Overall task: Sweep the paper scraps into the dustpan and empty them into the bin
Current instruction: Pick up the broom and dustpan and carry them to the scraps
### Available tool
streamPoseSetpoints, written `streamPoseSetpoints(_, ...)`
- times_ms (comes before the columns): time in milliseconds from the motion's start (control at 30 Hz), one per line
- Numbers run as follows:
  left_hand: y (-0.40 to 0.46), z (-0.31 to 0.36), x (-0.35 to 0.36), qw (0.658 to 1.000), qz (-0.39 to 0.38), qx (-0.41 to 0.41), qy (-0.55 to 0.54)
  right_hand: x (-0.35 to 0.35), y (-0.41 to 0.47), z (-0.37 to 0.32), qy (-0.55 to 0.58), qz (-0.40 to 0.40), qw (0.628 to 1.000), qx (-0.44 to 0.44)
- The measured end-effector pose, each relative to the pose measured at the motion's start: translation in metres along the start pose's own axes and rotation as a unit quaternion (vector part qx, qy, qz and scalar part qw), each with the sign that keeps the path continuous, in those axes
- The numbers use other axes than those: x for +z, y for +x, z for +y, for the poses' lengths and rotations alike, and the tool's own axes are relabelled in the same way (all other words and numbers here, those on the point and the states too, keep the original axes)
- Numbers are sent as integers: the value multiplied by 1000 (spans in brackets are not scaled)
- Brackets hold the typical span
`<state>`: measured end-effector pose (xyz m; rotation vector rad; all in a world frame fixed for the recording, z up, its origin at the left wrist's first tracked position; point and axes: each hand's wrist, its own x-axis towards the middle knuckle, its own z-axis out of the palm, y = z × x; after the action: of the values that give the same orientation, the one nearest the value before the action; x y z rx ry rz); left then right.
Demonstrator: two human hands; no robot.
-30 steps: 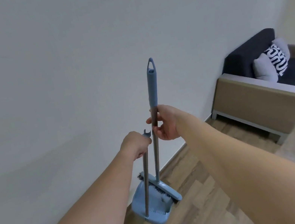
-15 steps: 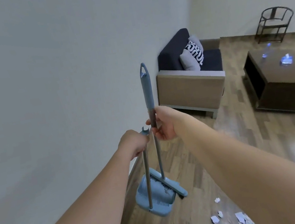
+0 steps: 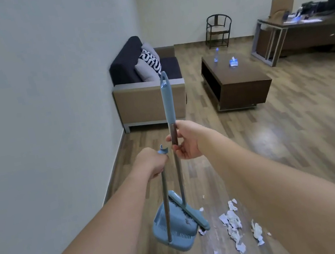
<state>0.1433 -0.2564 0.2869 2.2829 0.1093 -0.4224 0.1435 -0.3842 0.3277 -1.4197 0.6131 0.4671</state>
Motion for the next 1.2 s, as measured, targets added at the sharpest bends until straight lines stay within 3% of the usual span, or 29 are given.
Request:
streamPoseSetpoints(733, -41, 89, 176, 983, -148, 93, 47, -202, -68, 70, 115, 132, 984, 22)
streamPoseSetpoints(1200, -44, 72, 236, 940, -272, 163, 127, -225, -122, 116, 196, 247, 949, 15)
